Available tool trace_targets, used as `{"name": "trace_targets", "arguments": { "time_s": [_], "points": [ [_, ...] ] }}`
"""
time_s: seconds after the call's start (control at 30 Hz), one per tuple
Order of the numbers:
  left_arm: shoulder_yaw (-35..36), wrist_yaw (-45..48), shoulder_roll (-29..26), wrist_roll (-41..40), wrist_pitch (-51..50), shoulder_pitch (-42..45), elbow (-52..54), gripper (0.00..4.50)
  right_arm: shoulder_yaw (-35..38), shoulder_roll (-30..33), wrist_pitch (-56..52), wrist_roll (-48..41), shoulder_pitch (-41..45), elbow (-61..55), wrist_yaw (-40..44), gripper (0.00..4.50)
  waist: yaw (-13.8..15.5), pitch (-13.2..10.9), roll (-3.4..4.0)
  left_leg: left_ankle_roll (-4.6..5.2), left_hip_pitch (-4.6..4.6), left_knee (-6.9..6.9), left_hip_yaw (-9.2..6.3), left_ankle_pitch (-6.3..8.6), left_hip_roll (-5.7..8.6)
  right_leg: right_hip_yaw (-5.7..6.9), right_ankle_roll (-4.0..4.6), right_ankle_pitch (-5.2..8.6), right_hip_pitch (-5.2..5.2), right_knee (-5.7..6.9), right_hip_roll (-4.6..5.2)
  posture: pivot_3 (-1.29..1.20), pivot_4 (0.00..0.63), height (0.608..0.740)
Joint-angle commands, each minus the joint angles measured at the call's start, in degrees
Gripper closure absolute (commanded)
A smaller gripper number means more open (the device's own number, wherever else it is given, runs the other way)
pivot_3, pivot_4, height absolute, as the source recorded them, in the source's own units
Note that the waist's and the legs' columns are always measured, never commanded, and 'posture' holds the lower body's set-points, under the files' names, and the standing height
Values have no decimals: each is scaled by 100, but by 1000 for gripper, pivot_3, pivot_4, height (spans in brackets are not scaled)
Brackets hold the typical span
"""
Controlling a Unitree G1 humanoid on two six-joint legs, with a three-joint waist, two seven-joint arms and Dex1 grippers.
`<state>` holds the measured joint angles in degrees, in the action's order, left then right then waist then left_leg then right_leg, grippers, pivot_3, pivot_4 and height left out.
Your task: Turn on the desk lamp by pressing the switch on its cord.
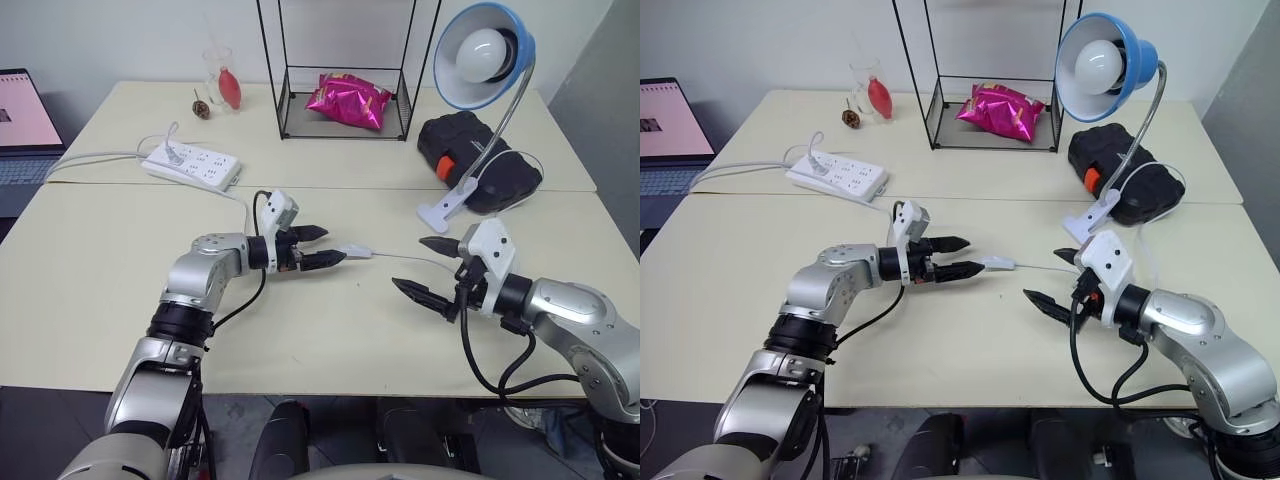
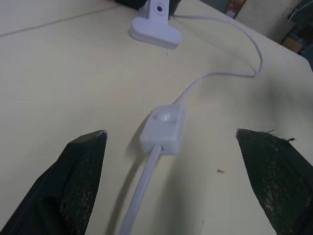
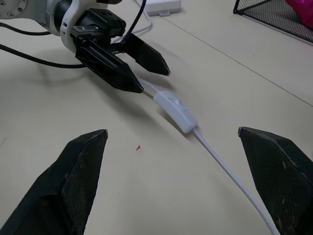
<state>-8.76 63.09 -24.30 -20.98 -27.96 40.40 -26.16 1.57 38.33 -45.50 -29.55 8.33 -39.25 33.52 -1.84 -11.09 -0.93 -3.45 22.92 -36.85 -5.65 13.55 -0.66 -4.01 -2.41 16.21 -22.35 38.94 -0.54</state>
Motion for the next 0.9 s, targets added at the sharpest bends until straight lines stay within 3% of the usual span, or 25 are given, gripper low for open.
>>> {"name": "trace_targets", "arguments": {
  "time_s": [0.03, 0.47, 0.6, 0.73, 0.9],
  "points": [
    [-82, 225, 149, 200, 137, 404, -554, 121, 70, 24, -45, -43, -24, -339, -114, 0, 1, 0, 0, 0, 0, 0, 0, 0, 1, 0, 0, 0, 0, 0, 0, 0, 150, 740],
    [-30, 684, 551, 567, 241, 949, -1704, 121, 161, 84, -205, -148, -98, -578, -226, 0, -3, 0, 0, 0, -1, -3, -1, 0, 1, -1, -1, 0, 1, 0, -3, 0, 150, 740],
    [-53, 753, 612, 679, 343, 985, -1837, 634, 186, 100, -249, -180, -113, -628, -255, 0, -2, 0, 0, 0, -1, -3, -1, 0, 1, -1, -1, 0, 2, 0, -2, 0, 150, 740],
    [-49, 765, 654, 764, 477, 989, -1879, 1671, 196, 109, -283, -206, -112, -657, -274, 0, -2, 0, -1, 0, -1, -2, -1, 0, 1, -1, -1, 0, 1, 0, -2, 0, 150, 740],
    [-30, 750, 688, 856, 692, 945, -1857, 2589, 182, 102, -311, -219, -71, -651, -284, 0, -2, 0, 0, 0, -1, -2, -2, 0, 1, -1, -1, 0, 1, 0, -2, 0, 150, 740]
  ]
}}
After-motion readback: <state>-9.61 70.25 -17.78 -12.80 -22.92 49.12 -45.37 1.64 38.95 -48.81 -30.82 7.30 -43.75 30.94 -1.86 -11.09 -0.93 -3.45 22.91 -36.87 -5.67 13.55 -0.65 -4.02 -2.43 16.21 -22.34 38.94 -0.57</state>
